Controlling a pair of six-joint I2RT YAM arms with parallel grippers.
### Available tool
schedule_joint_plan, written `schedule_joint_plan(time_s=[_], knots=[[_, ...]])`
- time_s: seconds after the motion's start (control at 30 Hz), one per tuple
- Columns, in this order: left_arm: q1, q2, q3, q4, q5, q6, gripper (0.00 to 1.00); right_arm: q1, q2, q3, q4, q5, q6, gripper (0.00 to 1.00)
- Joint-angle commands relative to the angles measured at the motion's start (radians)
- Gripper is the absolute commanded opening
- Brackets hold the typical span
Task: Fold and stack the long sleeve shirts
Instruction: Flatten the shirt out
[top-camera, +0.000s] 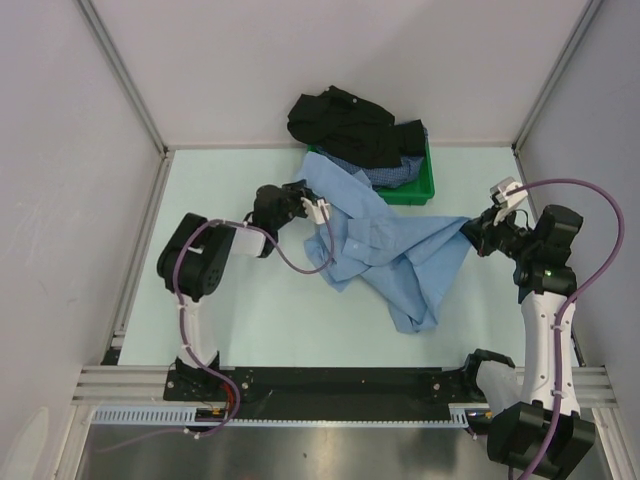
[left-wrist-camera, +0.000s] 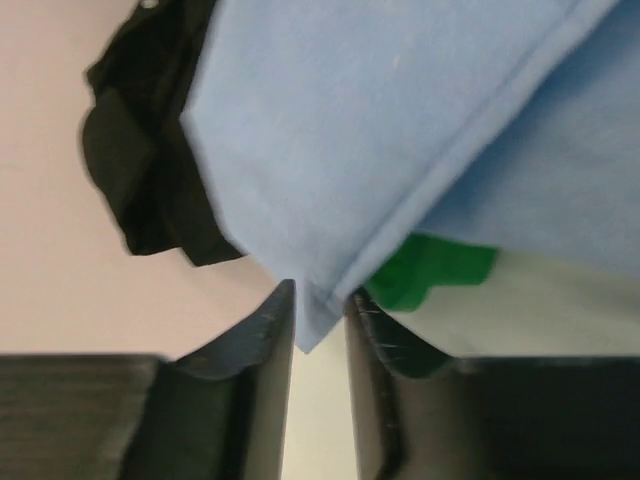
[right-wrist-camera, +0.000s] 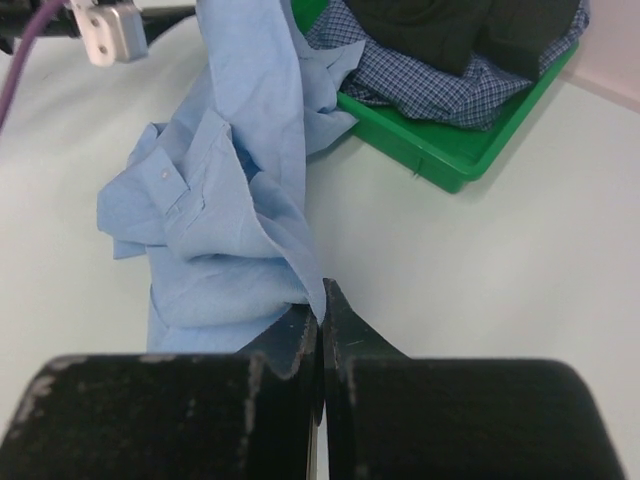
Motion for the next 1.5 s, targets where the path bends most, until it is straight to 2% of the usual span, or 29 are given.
schedule_joint_plan(time_s=[0.0, 0.03, 0.07, 0.13, 0.27, 0.33, 0.37, 0.43, 0.47, 0.5, 0.57, 0.77, 1.0, 1.2, 1.47], knots=[[0.031, -0.168, 0.033, -0.1, 0.049, -0.078, 0.22, -0.006, 0.0, 0.001, 0.093, -0.001, 0.045, 0.0], [0.033, -0.183, 0.033, -0.123, 0.06, -0.086, 0.16, -0.006, 0.0, 0.007, 0.109, -0.002, 0.048, 0.0], [0.034, -0.211, 0.033, -0.165, 0.072, -0.089, 0.04, -0.006, 0.003, 0.009, 0.119, -0.001, 0.054, 0.0], [0.034, -0.235, 0.032, -0.209, 0.091, -0.092, 0.0, -0.006, 0.011, 0.018, 0.139, -0.001, 0.071, 0.0], [0.036, -0.303, 0.043, -0.404, 0.135, -0.092, 0.0, -0.008, 0.006, 0.038, 0.156, 0.008, 0.076, 0.0], [0.036, -0.36, 0.058, -0.467, 0.117, -0.112, 0.0, -0.009, 0.002, 0.044, 0.194, 0.028, 0.09, 0.0], [0.037, -0.384, 0.072, -0.548, 0.1, -0.153, 0.0, -0.011, 0.003, 0.052, 0.214, 0.036, 0.1, 0.0], [0.042, -0.439, 0.173, -0.689, 0.056, -0.208, 0.0, -0.016, 0.022, 0.091, 0.294, 0.057, 0.157, 0.0], [0.057, -0.456, 0.222, -0.843, 0.048, -0.294, 0.0, -0.016, 0.031, 0.108, 0.325, 0.067, 0.182, 0.0], [0.068, -0.473, 0.322, -0.928, 0.049, -0.343, 0.0, -0.016, 0.042, 0.153, 0.399, 0.079, 0.208, 0.0], [0.091, -0.539, 0.403, -1.103, 0.049, -0.443, 0.0, -0.016, 0.071, 0.196, 0.463, 0.113, 0.292, 0.0], [0.094, -0.784, 0.516, -1.332, -0.013, -0.547, 0.0, -0.016, 0.103, 0.377, 0.598, 0.157, 0.418, 0.0], [0.092, -1.014, 0.578, -1.463, -0.053, -0.611, 0.0, -0.035, 0.036, 0.569, 0.626, 0.206, 0.466, 0.0], [0.091, -1.189, 0.631, -1.552, -0.053, -0.597, 0.0, -0.037, -0.064, 0.723, 0.583, 0.356, 0.461, 0.0], [0.092, -1.204, 0.78, -1.625, -0.104, -0.65, 0.0, -0.034, -0.047, 0.917, 0.548, 0.442, 0.387, 0.0]])
